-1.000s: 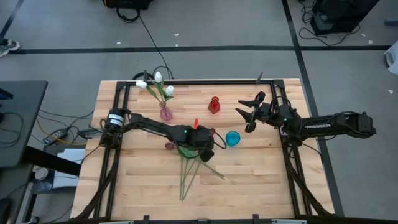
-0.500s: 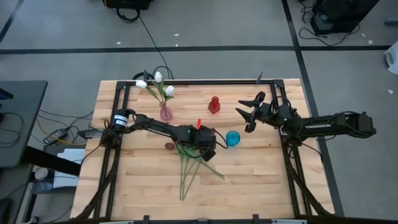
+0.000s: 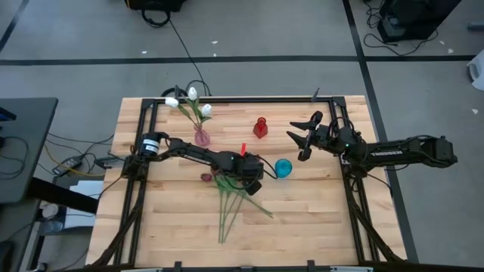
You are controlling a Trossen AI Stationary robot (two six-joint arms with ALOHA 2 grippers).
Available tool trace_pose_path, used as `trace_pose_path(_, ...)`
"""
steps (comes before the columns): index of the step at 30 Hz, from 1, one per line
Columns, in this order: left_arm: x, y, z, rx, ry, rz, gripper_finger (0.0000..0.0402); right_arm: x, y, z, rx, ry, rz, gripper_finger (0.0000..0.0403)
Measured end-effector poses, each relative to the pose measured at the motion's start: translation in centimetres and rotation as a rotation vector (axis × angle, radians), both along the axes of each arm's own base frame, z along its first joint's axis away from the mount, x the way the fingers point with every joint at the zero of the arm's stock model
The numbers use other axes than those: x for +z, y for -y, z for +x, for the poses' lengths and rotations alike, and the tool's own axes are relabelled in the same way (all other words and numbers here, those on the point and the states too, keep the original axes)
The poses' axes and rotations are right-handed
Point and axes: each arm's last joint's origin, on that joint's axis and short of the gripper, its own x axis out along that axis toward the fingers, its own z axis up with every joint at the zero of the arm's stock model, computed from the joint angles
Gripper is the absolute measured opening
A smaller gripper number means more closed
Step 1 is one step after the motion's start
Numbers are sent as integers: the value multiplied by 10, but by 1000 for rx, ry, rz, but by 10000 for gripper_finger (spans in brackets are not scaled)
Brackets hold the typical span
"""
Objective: Sort flowers into vase by color
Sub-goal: Put the red tulip into the red vase
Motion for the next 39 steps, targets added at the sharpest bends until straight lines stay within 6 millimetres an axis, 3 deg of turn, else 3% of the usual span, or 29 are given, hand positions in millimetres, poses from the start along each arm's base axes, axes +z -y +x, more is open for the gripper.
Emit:
trace_pose_path(6,7,-1,1,-30,-38,35,71,0,0,0,0,0,-1,187)
trace_pose_path(11,33,-2,8,-79,-59,75,11,0,0,0,0,0,-2,187)
trace_pose_path(17,69,-5,10,-88,-102,222,19,0,-1,0,20,0,-3,187)
trace_pose_path(21,83,-14,13,-91,-99,323,16,0,-1,0,26,-1,-4,187)
trace_pose_path(28,97,-47,32,-173,51,391,15,-1,-1,0,19,-20,-9,187)
trace_pose_path(34,124,-74,34,-226,193,428,15,0,0,-9,-86,-67,-4,187)
trace_pose_path(39,142,-81,35,-250,329,461,14,7,-7,-21,26,-55,-20,187)
